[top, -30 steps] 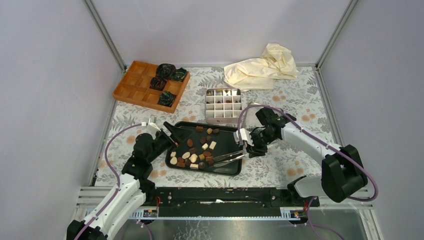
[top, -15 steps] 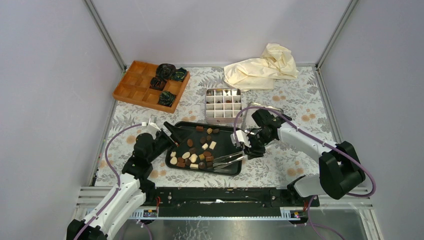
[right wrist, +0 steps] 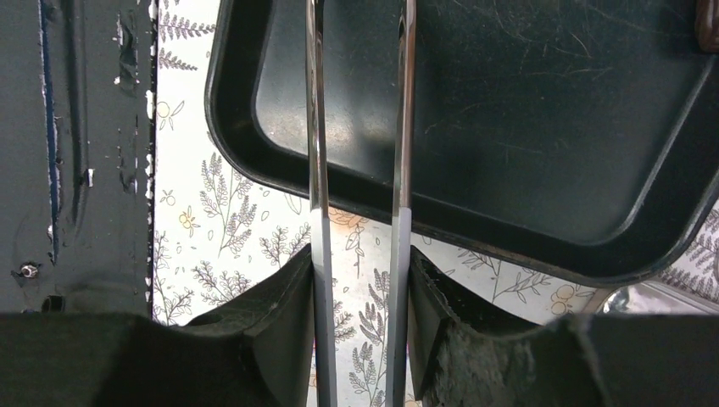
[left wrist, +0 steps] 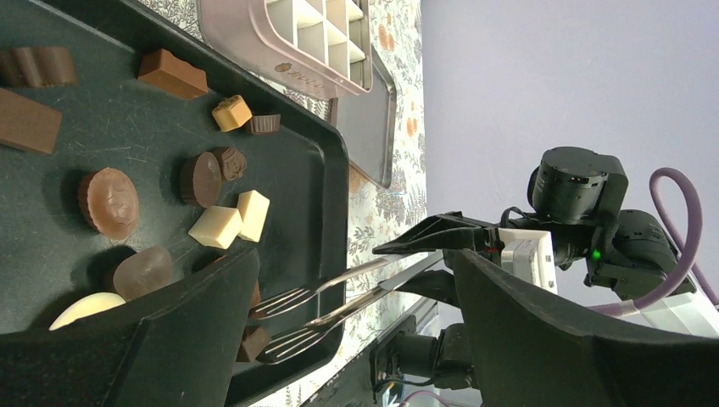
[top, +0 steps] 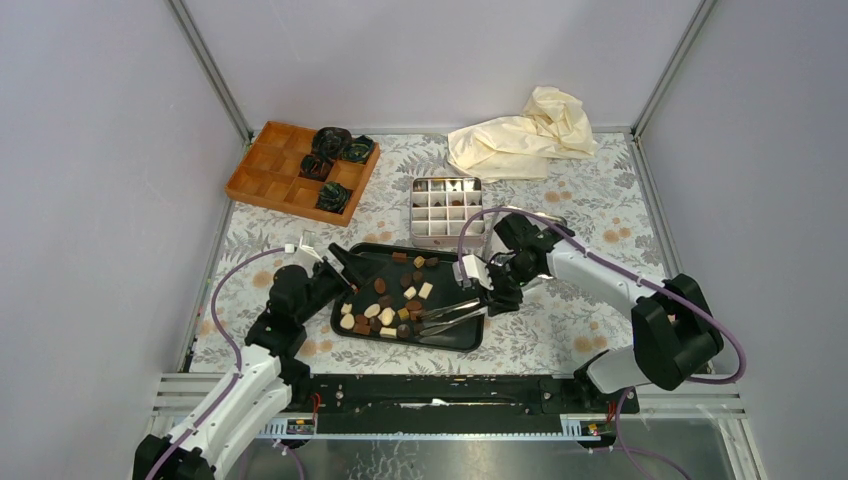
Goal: Pack the chocolate
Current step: Pick up the fake chocolate from the plate.
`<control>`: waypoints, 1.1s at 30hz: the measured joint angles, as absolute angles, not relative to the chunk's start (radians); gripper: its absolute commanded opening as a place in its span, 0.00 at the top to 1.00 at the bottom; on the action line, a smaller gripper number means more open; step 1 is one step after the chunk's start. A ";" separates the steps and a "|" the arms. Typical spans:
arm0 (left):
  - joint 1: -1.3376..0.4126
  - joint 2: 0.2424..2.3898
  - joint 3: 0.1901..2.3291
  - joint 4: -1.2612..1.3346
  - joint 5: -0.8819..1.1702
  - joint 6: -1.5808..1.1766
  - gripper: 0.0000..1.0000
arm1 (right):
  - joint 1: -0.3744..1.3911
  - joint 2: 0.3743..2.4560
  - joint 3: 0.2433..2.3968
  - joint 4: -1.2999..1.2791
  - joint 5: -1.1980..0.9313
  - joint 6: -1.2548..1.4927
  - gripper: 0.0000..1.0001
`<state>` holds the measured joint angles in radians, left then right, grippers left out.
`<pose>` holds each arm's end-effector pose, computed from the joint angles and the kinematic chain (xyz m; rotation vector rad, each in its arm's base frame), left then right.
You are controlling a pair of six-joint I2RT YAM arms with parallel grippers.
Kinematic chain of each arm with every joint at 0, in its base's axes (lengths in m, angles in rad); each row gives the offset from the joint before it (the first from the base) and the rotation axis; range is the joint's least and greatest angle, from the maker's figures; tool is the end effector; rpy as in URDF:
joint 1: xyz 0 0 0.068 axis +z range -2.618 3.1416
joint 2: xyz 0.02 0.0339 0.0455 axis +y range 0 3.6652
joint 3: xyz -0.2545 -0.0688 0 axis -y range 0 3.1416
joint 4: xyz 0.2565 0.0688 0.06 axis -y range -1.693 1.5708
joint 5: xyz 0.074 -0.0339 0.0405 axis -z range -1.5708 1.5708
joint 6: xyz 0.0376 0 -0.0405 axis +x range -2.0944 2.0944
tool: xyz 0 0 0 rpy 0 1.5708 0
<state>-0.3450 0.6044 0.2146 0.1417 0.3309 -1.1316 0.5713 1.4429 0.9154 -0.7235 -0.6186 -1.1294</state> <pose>0.1623 -0.0713 0.1892 -0.5280 1.9528 -1.2985 0.2172 0.1656 0.1893 -2.0338 1.6078 0.6804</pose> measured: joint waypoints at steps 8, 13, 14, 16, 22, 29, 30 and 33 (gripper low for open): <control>-0.345 0.619 0.215 0.144 0.331 -1.131 0.08 | 0.615 1.455 0.917 -0.720 -0.613 -1.111 0.68; -0.345 0.624 0.215 0.146 0.331 -1.131 0.08 | 0.622 1.460 0.925 -0.720 -0.603 -1.084 0.89; -0.345 0.624 0.215 0.146 0.331 -1.131 0.08 | 0.622 1.460 0.931 -0.720 -0.597 -1.074 0.93; -0.345 0.624 0.215 0.146 0.331 -1.131 0.08 | 0.622 1.460 0.945 -0.720 -0.585 -1.052 0.97; -0.345 0.623 0.215 0.146 0.331 -1.131 0.09 | 0.600 1.449 0.952 -0.736 -0.595 -1.012 1.00; -0.345 0.643 0.224 0.144 0.318 -1.107 0.17 | 0.479 1.375 0.952 -0.812 -0.698 -0.999 1.00; -0.345 0.657 0.234 0.142 0.312 -1.099 0.20 | 0.458 1.370 0.952 -0.829 -0.719 -0.997 1.00; -0.345 0.719 0.288 0.141 0.278 -1.064 0.31 | 0.377 1.367 0.951 -0.868 -0.784 -0.994 1.00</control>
<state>-0.3450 0.7193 0.2878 0.1410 0.2779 -1.0641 0.3767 1.3666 0.9512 -0.8684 -0.7841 -0.9943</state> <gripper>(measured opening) 0.784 0.371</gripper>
